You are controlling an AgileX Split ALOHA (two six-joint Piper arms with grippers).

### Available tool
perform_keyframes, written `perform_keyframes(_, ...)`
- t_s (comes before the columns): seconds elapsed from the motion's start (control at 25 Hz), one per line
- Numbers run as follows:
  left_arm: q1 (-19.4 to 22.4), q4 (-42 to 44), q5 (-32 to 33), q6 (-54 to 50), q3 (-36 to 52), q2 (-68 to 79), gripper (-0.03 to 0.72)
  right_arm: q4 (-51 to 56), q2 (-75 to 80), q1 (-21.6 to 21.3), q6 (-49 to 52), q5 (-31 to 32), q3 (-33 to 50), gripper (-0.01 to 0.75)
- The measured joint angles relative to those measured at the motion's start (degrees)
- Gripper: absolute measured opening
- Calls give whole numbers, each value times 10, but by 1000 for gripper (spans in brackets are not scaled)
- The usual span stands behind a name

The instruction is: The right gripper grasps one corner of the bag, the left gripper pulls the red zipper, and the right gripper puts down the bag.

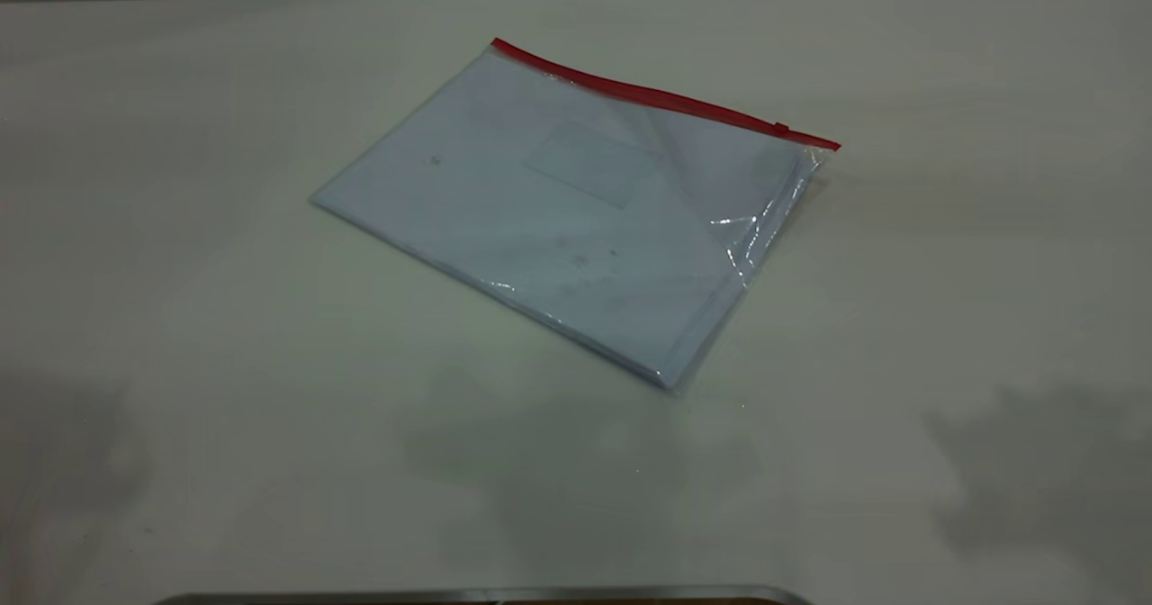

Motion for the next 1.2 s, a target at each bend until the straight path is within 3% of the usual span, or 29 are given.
perform_keyframes(0.28,0,-60,-61,86,-65,159,552,264,330,0,-260,-28,-101,522)
perform_keyframes(0.44,0,-76,-72,107,-92,215,552,362,508,-8,-362,19,-190,522)
perform_keyframes(0.56,0,-84,-76,112,-105,243,552,402,612,-31,-393,77,-264,522)
perform_keyframes(0.76,0,-87,-83,121,-109,263,552,411,721,-71,-412,118,-368,522)
perform_keyframes(1.2,0,-87,-89,121,-111,268,552,412,838,-70,-423,152,-492,522)
